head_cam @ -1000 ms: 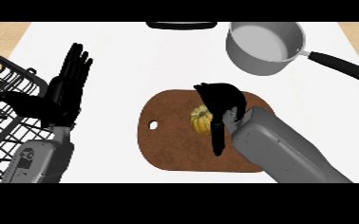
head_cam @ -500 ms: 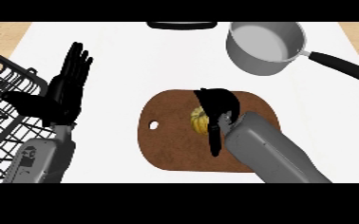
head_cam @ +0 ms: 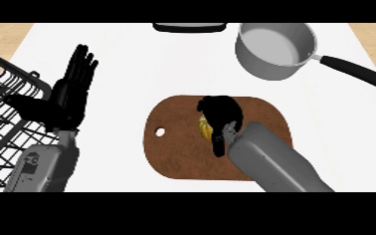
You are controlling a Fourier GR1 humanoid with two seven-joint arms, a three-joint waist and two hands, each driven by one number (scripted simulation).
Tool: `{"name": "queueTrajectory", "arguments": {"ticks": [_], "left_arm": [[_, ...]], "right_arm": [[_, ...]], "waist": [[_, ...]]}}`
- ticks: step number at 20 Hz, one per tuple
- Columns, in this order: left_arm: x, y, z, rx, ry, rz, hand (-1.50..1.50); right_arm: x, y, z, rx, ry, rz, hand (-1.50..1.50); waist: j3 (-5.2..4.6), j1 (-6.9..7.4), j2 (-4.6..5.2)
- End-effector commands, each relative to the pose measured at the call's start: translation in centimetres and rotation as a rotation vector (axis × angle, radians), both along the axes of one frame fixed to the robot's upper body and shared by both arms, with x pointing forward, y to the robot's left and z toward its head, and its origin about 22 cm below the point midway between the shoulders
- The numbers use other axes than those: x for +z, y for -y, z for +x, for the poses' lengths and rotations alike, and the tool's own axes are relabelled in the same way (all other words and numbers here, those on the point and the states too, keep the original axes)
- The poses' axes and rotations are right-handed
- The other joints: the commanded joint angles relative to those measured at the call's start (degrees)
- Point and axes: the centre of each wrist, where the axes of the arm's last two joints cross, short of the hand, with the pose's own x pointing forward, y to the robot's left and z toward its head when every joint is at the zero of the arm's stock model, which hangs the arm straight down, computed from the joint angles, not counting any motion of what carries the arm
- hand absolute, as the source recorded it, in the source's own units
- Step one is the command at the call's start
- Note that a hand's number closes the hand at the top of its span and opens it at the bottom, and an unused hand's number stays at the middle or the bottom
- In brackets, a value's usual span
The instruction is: Pick the squash from the cutting board and place it in the pot
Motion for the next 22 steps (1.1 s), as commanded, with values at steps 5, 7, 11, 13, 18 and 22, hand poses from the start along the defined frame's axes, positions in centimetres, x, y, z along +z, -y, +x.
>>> {"name": "queueTrajectory", "arguments": {"ticks": [5,7,11,13,18,22], "left_arm": [[1.7,-1.1,0.6,0.037,0.047,0.032,0.0],[2.3,-1.4,1.7,0.05,0.059,0.02,0.0],[2.2,-2.2,1.1,0.036,0.057,0.019,0.0],[2.2,-1.7,0.2,0.013,0.063,0.018,0.0],[2.3,1.5,1.5,-0.075,0.066,0.018,0.0],[3.1,1.5,2.7,-0.071,0.082,0.021,0.0]], "right_arm": [[-2.1,-2.3,-0.6,0.082,-0.027,0.024,1.5],[-1.7,-2.0,-1.4,0.094,0.022,0.047,1.5],[2.0,-3.0,-0.6,0.071,0.176,-0.049,1.5],[3.1,-5.5,-0.2,0.008,0.26,0.007,1.5],[6.3,-7.1,2.4,-0.216,0.554,0.158,1.5],[8.7,-8.1,4.0,-0.382,0.741,0.193,1.5]], "waist": [[0.87,0.78,0.72],[0.87,0.19,0.69],[0.85,0.22,0.54],[0.86,1.01,0.59],[0.89,7.06,2.02],[0.74,6.94,1.96]]}}
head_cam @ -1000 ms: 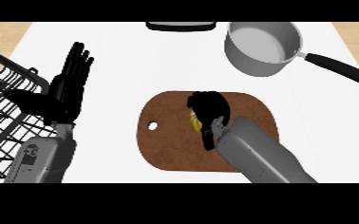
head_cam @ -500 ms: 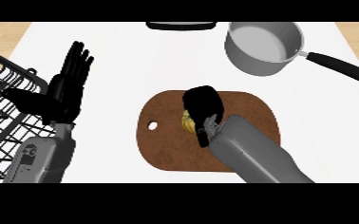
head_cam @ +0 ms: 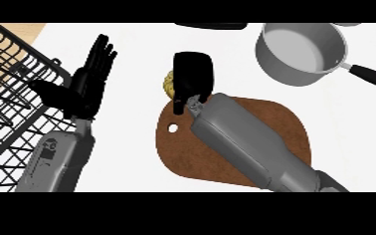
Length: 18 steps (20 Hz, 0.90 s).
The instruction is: Pick the squash from the cutting board and place it in the pot
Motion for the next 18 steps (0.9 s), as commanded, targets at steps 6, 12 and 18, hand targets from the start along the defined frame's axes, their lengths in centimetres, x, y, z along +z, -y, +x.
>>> {"name": "queueTrajectory", "arguments": {"ticks": [6,12,18], "left_arm": [[1.0,-2.6,0.2,0.055,0.043,0.019,0.0],[0.8,-3.5,-0.1,0.117,0.058,0.026,0.0],[1.0,-4.5,-1.4,0.127,0.041,0.023,0.0]], "right_arm": [[5.1,-2.7,2.6,-0.355,0.425,0.049,1.5],[6.6,-2.0,4.2,-0.482,0.618,0.029,1.5],[8.9,1.0,5.8,-0.588,0.628,0.029,1.5]], "waist": [[0.17,-0.22,-1.05],[0.28,-3.62,-1.48],[0.35,-4.92,-1.88]]}}
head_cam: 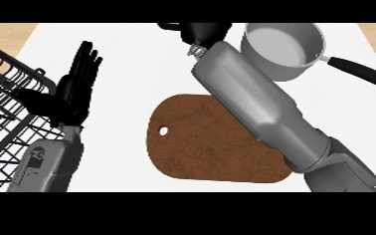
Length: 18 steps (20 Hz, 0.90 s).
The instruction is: Pick the squash from the cutting board and place it in the pot
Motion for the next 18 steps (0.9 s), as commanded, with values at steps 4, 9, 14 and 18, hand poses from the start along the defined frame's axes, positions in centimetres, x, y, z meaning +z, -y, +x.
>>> {"name": "queueTrajectory", "arguments": {"ticks": [4,9,14,18], "left_arm": [[1.3,-2.7,-0.9,0.065,0.051,0.014,0.0],[1.3,-2.3,-0.8,0.054,0.054,0.016,0.0],[2.1,-3.0,0.2,0.073,0.06,0.027,0.0],[2.3,-3.2,-1.0,0.058,0.056,0.015,0.0]], "right_arm": [[0.8,6.8,1.4,-0.206,-0.004,0.138,1.5],[-0.8,13.2,1.2,-0.233,-0.022,0.154,1.5],[-2.5,18.3,0.3,-0.26,0.0,0.158,1.5],[-3.6,21.7,-0.9,-0.218,-0.02,0.19,1.5]], "waist": [[0.4,-2.19,-0.76],[0.4,-2.49,-0.55],[0.38,-2.2,-0.23],[0.37,-1.51,-0.23]]}}
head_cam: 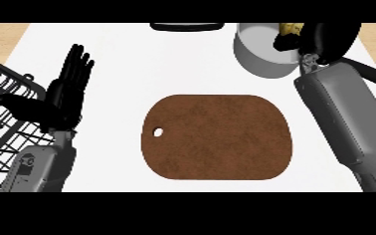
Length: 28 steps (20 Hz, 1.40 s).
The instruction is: Pick the squash from the cutting board and place it in the pot
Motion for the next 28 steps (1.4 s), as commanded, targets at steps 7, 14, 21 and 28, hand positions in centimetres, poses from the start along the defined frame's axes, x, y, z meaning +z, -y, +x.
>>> {"name": "queueTrajectory", "arguments": {"ticks": [7,14,21,28], "left_arm": [[1.9,-0.7,0.3,0.018,0.091,0.054,0.0],[2.7,-0.3,0.4,0.011,0.076,0.034,0.0],[2.1,-0.4,0.5,-0.009,0.072,0.032,0.0],[2.4,-2.8,0.6,0.016,0.047,0.031,0.0]], "right_arm": [[-4.4,6.7,0.8,-0.048,-0.049,0.012,1.5],[-7.9,10.9,0.8,-0.062,-0.161,0.23,1.5],[-10.1,9.5,1.6,0.123,-0.2,0.352,-1.5],[-7.0,10.4,1.7,0.232,0.098,0.429,-1.5]], "waist": [[0.45,1.79,0.12],[0.56,2.4,0.3],[0.52,2.75,0.38],[0.48,1.51,-0.12]]}}
